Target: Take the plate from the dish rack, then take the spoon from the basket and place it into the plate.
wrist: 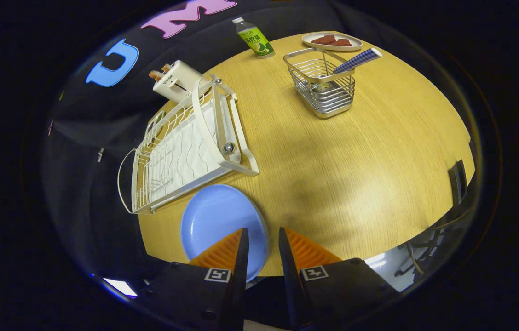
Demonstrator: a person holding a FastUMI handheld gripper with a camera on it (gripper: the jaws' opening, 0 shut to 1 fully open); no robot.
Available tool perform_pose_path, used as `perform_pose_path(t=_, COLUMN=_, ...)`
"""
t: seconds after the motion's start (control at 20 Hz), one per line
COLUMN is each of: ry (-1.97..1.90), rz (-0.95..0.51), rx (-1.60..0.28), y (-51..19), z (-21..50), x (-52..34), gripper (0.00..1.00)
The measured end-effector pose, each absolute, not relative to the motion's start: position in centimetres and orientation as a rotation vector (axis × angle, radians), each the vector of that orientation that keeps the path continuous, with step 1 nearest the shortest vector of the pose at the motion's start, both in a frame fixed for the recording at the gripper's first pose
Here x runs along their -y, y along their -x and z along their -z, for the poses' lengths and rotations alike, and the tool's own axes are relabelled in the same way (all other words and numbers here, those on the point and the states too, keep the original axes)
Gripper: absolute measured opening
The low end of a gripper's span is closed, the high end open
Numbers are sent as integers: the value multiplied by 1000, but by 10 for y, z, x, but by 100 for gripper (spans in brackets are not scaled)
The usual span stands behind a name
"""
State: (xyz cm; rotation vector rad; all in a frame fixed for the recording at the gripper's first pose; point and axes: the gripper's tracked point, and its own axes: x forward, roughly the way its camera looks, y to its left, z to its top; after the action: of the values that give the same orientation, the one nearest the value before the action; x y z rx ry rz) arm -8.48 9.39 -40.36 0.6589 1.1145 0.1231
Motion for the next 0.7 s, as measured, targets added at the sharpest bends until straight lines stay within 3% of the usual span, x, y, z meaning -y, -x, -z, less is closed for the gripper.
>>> perform_pose_path(t=0.45, ry=-557, rz=-130, rx=-798, y=11, z=323, x=10, gripper=41)
perform_pose_path(t=0.7, ry=-482, rz=-31, rx=-744, y=-31, z=334, x=76, gripper=41)
